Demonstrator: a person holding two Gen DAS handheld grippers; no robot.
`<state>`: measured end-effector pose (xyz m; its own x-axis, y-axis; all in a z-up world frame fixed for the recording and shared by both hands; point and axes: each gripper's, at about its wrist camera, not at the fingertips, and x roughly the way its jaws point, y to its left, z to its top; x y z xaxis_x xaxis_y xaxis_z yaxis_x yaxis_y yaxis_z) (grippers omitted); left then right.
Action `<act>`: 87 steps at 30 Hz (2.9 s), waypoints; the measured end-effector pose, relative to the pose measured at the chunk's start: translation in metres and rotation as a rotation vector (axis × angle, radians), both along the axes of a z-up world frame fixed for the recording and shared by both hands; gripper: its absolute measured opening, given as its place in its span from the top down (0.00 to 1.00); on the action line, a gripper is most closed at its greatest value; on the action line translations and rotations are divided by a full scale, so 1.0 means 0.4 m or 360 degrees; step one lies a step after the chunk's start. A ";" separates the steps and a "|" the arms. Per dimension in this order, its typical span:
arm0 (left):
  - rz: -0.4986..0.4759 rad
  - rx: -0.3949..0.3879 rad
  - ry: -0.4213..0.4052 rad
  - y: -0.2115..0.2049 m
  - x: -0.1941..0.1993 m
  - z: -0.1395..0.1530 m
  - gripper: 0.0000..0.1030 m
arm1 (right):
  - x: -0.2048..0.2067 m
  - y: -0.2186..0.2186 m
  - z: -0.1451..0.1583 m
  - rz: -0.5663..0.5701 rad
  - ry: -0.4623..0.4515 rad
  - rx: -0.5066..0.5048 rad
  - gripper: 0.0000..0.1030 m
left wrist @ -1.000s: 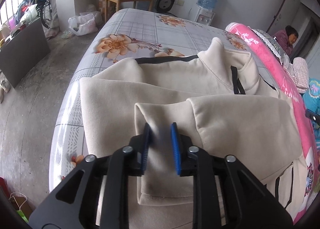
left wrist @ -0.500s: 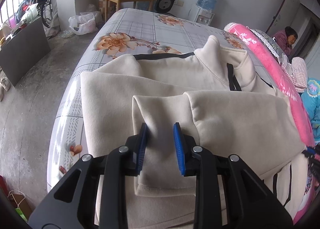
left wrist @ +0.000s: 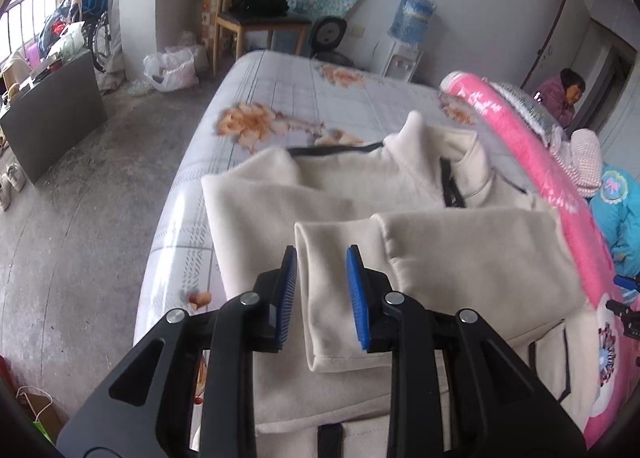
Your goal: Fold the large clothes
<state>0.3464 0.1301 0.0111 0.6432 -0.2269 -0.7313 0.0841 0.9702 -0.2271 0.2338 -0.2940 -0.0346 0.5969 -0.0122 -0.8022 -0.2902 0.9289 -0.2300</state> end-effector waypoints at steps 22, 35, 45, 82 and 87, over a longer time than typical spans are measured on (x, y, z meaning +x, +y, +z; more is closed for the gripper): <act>-0.0161 0.0260 0.0111 -0.123 -0.209 0.074 0.24 | 0.057 0.150 0.034 -0.0226 0.0013 0.0582 0.24; -0.0144 0.0451 0.0262 -0.242 -0.496 -0.104 0.14 | -0.267 0.312 -0.149 -0.0268 0.0102 0.0491 0.17; 0.0000 0.0412 0.0160 -0.234 -0.534 -0.154 0.07 | -0.286 0.299 -0.227 -0.0452 0.0091 0.0493 0.06; 0.0088 0.0399 0.0227 -0.242 -0.522 -0.153 0.07 | -0.296 0.308 -0.230 -0.0486 0.0035 0.0486 0.06; 0.0107 0.0398 0.0248 -0.245 -0.518 -0.152 0.07 | -0.293 0.307 -0.230 -0.0490 0.0047 0.0485 0.06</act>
<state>0.1392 0.0322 -0.0498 0.5261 0.0118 -0.8503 0.0007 0.9999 0.0143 0.1165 -0.1713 -0.1265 0.5793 0.0542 -0.8133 0.0088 0.9973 0.0727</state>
